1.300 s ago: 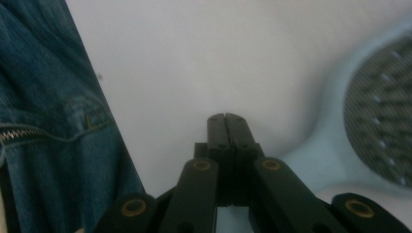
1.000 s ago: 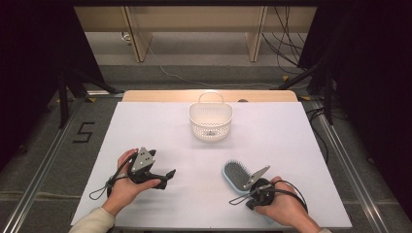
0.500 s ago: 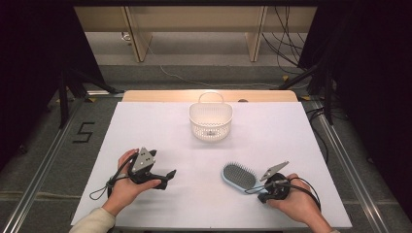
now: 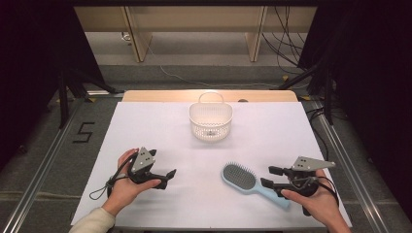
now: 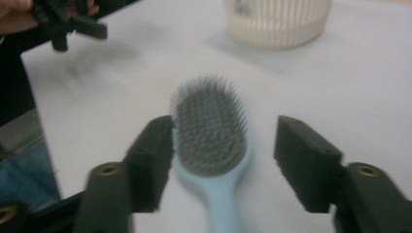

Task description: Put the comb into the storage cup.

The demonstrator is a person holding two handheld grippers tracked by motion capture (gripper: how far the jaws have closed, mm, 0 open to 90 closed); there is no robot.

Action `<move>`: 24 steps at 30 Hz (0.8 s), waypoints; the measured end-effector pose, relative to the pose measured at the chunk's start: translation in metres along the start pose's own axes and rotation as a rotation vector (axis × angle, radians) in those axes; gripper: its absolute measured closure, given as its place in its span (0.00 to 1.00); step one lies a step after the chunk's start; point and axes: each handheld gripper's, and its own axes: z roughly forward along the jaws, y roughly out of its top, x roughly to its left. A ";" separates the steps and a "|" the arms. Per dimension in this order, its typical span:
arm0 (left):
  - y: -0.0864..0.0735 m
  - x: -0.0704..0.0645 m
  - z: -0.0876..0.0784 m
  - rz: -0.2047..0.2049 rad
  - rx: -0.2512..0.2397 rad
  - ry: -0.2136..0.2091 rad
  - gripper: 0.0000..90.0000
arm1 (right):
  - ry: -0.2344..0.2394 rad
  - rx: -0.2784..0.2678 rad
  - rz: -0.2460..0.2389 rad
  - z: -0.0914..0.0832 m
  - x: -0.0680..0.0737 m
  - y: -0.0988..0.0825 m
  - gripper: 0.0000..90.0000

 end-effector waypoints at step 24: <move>0.001 0.001 -0.003 -0.004 -0.009 -0.011 0.00 | -0.208 -0.319 -0.063 -0.030 -0.020 -0.001 0.17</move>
